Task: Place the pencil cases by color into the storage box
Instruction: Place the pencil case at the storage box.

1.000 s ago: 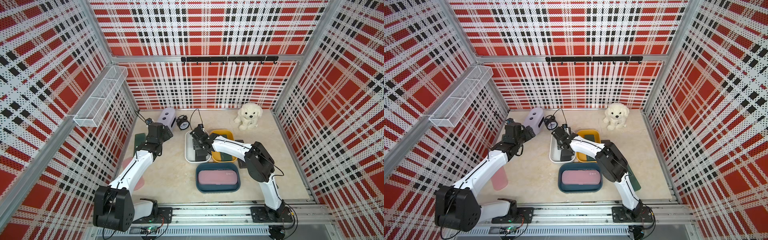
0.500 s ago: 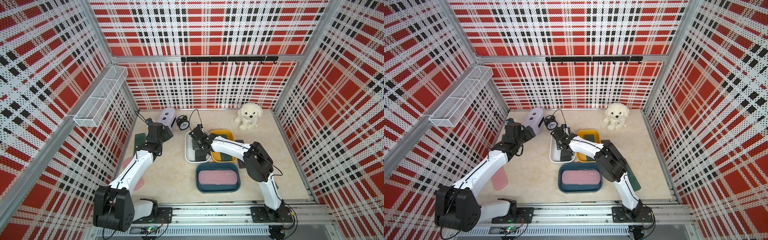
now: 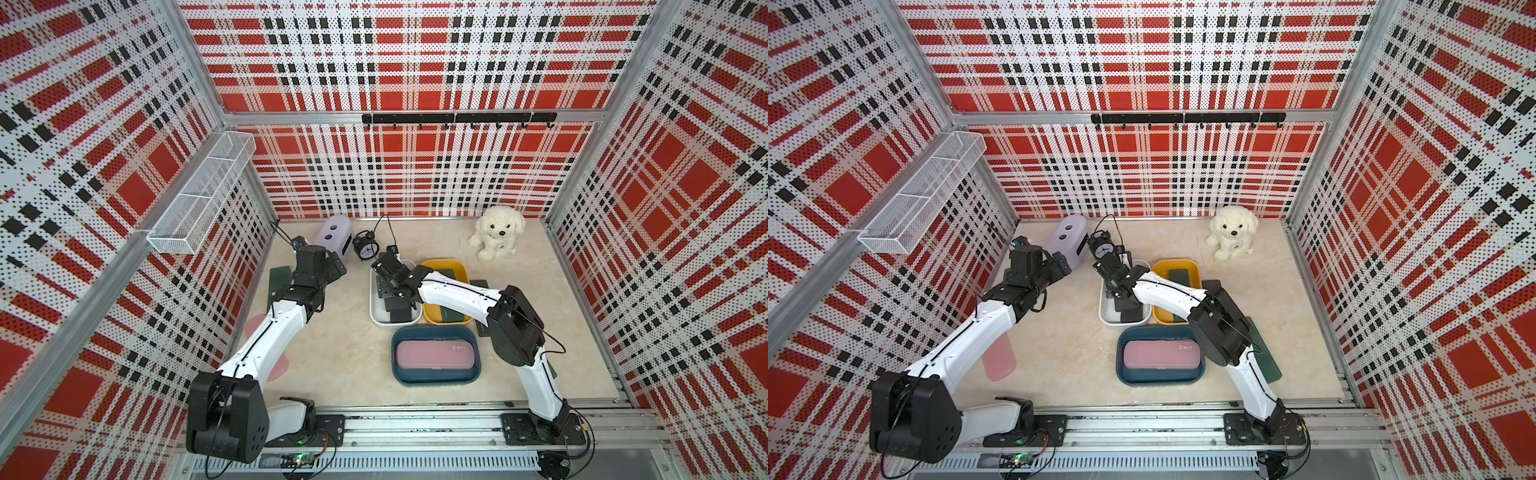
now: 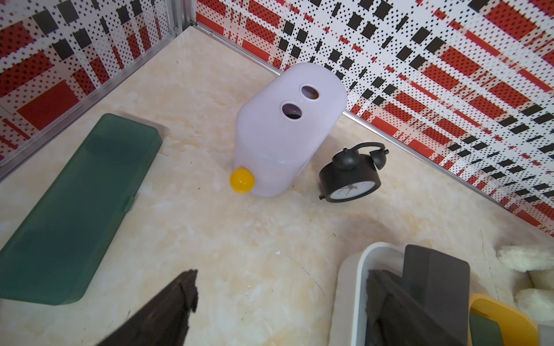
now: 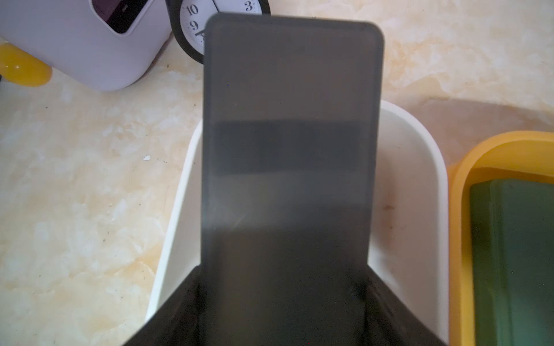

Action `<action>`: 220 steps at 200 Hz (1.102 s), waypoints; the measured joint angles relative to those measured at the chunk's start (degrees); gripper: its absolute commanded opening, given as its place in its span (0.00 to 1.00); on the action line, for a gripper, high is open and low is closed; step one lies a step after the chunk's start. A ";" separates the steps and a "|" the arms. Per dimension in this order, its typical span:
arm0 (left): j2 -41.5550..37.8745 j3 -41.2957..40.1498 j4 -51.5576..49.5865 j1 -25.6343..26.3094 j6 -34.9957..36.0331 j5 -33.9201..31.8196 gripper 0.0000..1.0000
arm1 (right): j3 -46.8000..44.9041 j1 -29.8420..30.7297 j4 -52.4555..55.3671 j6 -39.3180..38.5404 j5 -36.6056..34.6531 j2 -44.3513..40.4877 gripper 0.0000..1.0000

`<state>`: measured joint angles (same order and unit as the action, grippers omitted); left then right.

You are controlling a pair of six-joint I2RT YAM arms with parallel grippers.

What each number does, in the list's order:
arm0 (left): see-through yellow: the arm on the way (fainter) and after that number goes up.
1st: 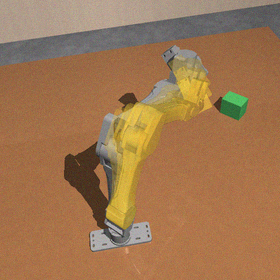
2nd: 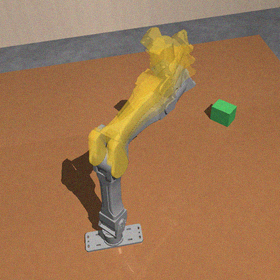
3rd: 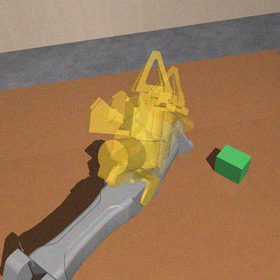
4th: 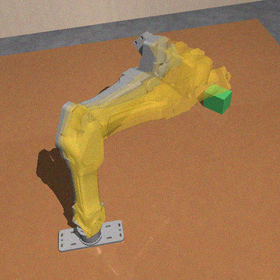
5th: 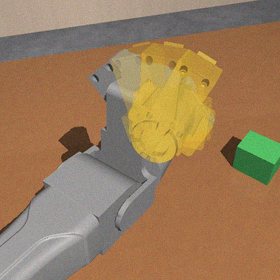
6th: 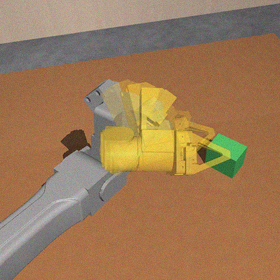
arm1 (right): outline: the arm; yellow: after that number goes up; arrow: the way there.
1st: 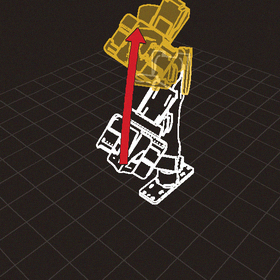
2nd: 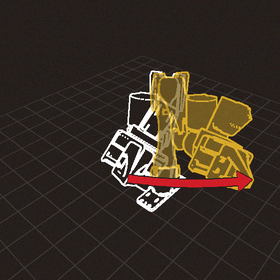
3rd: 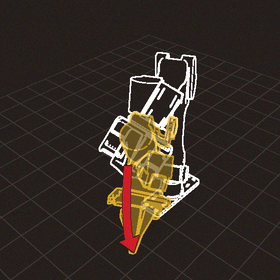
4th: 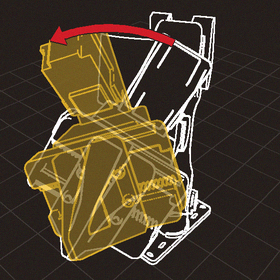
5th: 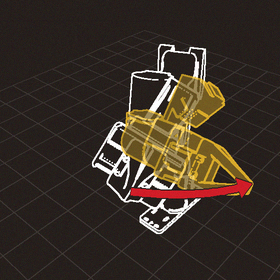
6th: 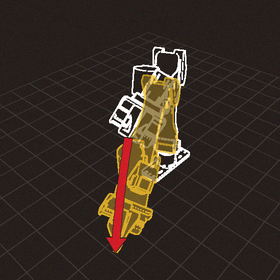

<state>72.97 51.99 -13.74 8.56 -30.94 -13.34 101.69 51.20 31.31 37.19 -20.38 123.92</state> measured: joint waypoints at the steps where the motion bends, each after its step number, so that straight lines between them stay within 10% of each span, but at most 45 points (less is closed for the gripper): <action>1: 0.00 0.00 0.00 0.00 0.02 0.00 0.92 | 0.02 0.00 0.00 0.00 0.02 0.04 0.58; 132: 0.28 -0.52 0.17 -0.28 0.37 0.70 0.92 | 1.68 0.50 0.31 0.44 2.62 4.13 0.59; 220: 0.61 -0.61 0.44 -0.37 0.59 0.98 0.92 | 3.48 0.50 0.50 0.61 2.97 5.64 0.81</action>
<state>73.58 51.37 -13.30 8.19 -30.35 -12.36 105.16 51.70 31.81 37.80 -17.41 129.56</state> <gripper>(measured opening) 0.917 0.795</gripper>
